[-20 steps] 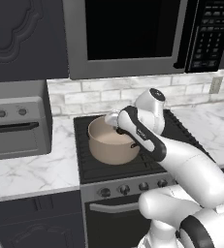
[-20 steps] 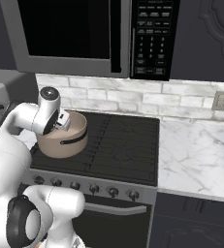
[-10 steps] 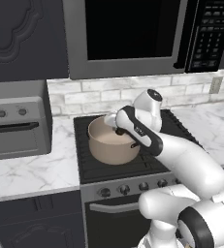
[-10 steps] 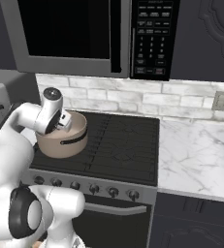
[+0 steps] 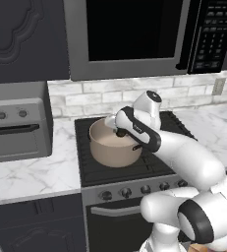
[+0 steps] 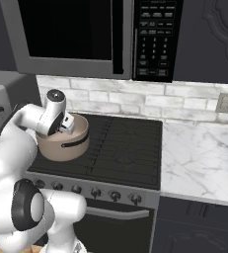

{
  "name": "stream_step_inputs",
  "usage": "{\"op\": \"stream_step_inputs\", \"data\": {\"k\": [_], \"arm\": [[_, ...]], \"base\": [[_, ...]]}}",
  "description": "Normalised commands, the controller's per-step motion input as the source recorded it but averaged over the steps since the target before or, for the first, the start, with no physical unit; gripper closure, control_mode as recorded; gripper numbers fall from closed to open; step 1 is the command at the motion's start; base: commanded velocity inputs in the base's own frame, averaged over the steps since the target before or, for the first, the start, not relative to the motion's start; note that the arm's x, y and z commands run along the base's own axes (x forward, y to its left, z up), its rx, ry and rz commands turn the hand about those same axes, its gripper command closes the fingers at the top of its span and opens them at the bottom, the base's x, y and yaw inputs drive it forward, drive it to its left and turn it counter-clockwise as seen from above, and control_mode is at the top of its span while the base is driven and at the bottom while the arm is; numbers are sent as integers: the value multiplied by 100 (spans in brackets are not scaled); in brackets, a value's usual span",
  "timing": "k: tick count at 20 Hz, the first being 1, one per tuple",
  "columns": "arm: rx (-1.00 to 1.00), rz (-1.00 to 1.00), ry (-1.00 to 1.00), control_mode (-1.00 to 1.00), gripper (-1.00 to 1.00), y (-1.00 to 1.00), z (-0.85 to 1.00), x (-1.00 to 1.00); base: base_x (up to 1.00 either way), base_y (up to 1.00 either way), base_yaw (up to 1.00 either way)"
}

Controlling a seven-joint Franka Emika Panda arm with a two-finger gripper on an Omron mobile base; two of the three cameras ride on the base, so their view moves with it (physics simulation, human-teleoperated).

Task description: Turn on the burner for the pot on the stove. Wait thirty seconds for the pot to heat up. Then add the eggplant to the pot.

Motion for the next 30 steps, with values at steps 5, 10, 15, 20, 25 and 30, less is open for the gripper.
{"op": "stream_step_inputs", "data": {"k": [5,10,15,20,25,30], "arm": [[0,-2,1,-100,100,2,-17,11],[0,-3,1,-100,100,7,-13,12],[0,-2,1,-100,100,10,-10,11],[0,-2,1,-100,100,1,-11,10],[0,-1,1,-100,100,0,-13,13],[0,-2,3,-100,100,0,-14,12]], "base": [[0,0,0],[0,0,0],[0,0,0],[0,0,0],[0,0,0],[0,0,0]]}}
